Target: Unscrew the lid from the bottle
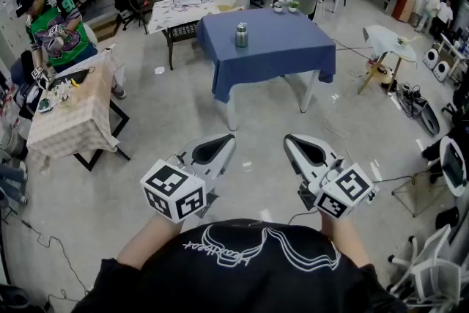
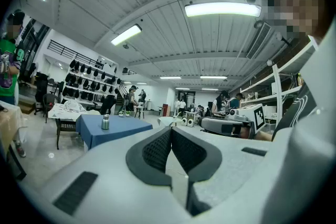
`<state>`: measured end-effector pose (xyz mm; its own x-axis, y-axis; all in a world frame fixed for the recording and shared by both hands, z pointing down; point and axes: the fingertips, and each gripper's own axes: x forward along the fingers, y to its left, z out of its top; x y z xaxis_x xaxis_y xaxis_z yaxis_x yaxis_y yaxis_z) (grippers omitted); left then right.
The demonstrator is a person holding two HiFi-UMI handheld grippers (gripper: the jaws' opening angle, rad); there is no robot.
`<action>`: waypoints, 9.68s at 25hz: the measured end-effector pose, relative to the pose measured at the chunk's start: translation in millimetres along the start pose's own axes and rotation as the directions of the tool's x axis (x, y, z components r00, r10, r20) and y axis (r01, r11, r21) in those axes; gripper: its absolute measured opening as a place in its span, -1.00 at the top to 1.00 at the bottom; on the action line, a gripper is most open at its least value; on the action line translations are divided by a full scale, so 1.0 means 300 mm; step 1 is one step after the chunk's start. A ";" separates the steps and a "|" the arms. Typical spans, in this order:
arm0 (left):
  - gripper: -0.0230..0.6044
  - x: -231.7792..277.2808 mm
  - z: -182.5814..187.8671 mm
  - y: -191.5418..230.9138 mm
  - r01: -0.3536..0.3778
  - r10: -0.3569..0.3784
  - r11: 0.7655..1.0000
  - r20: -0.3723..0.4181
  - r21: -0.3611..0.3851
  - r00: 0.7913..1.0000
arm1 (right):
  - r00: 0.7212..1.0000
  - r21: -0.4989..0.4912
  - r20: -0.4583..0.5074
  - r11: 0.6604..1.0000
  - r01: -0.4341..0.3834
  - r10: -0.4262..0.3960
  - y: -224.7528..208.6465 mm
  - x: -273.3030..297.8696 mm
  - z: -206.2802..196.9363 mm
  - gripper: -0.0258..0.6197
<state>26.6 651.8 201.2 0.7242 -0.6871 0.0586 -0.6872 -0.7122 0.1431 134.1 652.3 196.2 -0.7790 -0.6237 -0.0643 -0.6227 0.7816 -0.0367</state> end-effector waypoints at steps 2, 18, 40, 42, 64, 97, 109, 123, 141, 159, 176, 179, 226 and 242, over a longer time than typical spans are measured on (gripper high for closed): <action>0.91 0.002 0.002 0.006 -0.003 0.003 1.000 -0.001 -0.001 1.000 | 1.000 -0.004 -0.003 1.000 -0.001 0.001 -0.001 0.003 0.000 0.92; 0.72 0.010 -0.063 0.098 -0.025 0.025 0.999 -0.013 -0.026 1.000 | 0.994 0.023 -0.032 0.994 0.106 -0.105 -0.145 0.002 -0.070 0.56; -0.13 0.408 -0.163 0.770 0.019 -0.020 1.000 -0.044 -0.005 0.999 | 0.960 0.052 -0.070 0.960 0.273 -0.270 -0.632 0.469 -0.226 -0.12; -0.13 0.496 -0.141 0.897 -0.001 0.001 1.000 -0.025 0.000 1.000 | 0.955 0.063 -0.087 0.956 0.288 -0.282 -0.723 0.553 -0.235 -0.12; -0.13 1.341 -0.293 1.725 0.119 -0.094 0.989 -0.255 0.083 0.962 | 0.913 0.157 -0.208 0.909 0.385 -0.350 -1.380 1.202 -0.446 -0.11; -0.29 1.835 -0.478 1.940 0.197 -0.157 0.977 -0.353 0.078 0.922 | 0.939 0.184 -0.332 0.971 0.156 -0.088 -1.775 1.628 -0.582 -0.08; -0.20 1.841 -0.484 1.933 0.219 -0.177 0.972 -0.343 0.088 0.922 | 0.933 0.128 -0.359 0.990 0.066 -0.016 -1.798 1.764 -0.609 -0.06; -0.20 1.838 -0.476 1.926 0.207 -0.168 0.974 -0.326 0.090 0.930 | 0.919 0.083 -0.391 0.996 -0.017 0.049 -1.787 1.867 -0.684 0.12; -0.20 1.834 -0.482 1.932 0.336 -0.278 0.937 -0.379 0.095 0.883 | 0.843 0.087 -0.412 0.936 -0.342 0.346 -1.770 1.885 -0.694 0.14; -0.20 1.814 -0.484 1.927 0.588 -0.502 0.804 -0.429 0.090 0.751 | 0.530 0.128 -0.478 0.653 -0.747 0.700 -1.735 1.885 -0.698 0.14; -0.20 1.812 -0.474 1.923 0.543 -0.475 0.836 -0.387 0.084 0.790 | 0.709 0.094 -0.378 0.787 -0.610 0.595 -1.758 1.901 -0.662 -0.13; -0.20 1.811 -0.474 1.930 0.480 -0.416 0.873 -0.382 0.088 0.825 | 0.784 0.105 -0.342 0.850 -0.515 0.518 -1.767 1.902 -0.651 -0.16; -0.20 1.812 -0.483 1.935 0.323 -0.265 0.943 -0.408 0.079 0.874 | 0.827 0.068 -0.406 0.916 -0.396 0.388 -1.759 1.875 -0.683 0.18; -0.20 1.796 -0.494 1.937 0.575 -0.479 0.814 -0.475 0.074 0.739 | 0.581 0.093 -0.506 0.710 -0.698 0.638 -1.736 1.887 -0.699 0.18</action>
<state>25.8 -110.7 462.4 0.8908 -0.0981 0.4437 -0.1471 -0.9861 0.0773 2.1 -110.2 387.9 -0.8865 0.1304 0.4439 0.1086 0.9913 -0.0744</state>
